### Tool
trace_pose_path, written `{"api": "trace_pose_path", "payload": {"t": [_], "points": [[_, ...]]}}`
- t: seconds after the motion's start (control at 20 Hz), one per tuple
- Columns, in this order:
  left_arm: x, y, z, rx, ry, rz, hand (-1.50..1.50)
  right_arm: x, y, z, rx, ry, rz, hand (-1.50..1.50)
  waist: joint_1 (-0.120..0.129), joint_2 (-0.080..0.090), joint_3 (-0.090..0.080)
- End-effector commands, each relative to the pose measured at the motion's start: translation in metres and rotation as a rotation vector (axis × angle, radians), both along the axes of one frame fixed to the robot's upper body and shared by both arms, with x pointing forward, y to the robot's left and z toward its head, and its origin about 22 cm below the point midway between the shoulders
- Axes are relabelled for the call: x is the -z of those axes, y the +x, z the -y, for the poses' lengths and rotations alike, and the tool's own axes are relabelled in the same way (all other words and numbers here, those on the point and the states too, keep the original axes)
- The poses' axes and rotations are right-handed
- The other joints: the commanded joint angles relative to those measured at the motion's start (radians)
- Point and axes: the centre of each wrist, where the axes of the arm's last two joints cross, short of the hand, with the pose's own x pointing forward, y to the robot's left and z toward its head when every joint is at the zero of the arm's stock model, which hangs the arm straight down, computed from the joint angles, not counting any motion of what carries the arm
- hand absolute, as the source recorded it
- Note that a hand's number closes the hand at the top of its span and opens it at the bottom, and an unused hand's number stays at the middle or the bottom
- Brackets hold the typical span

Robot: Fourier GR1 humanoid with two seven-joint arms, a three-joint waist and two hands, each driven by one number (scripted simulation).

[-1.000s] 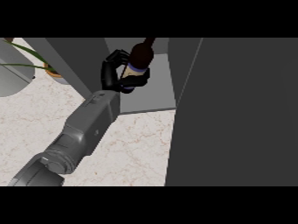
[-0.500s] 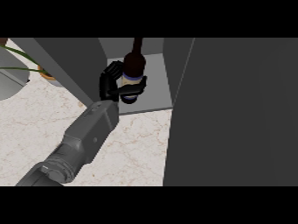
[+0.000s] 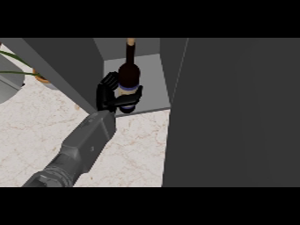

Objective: Pick up the wine, place it into the cabinet and close the cabinet

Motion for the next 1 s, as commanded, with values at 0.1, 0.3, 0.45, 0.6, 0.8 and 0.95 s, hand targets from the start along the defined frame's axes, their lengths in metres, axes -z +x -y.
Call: {"api": "trace_pose_path", "payload": {"t": [0.1,0.3,0.45,0.6,0.8,0.95], "points": [[0.014,-0.011,-0.004,-0.03,0.021,-0.043,1.5,-0.002,-0.005,-0.007,-0.062,0.025,0.023,-1.5,-0.039,0.005,-0.003],[0.025,-0.021,-0.009,-0.039,0.03,-0.044,1.5,-0.002,-0.003,-0.004,-0.041,-0.007,0.001,-1.5,-0.026,0.003,-0.003],[0.017,-0.014,-0.004,-0.055,0.05,-0.027,1.5,0.0,-0.005,0.003,-0.05,0.017,0.007,-1.5,-0.037,0.003,0.0],[0.01,-0.009,0.0,-0.053,0.044,-0.015,1.5,0.001,-0.002,0.001,-0.058,0.011,0.005,-1.5,-0.049,0.007,-0.001],[-0.002,0.0,0.006,-0.053,0.038,-0.01,1.5,0.006,-0.002,0.005,-0.045,0.029,-0.006,-1.5,-0.032,0.005,0.0],[-0.02,0.012,0.015,-0.03,0.04,-0.013,1.5,0.002,0.007,0.003,-0.015,0.022,0.001,-1.5,-0.017,0.003,-0.001]]}}
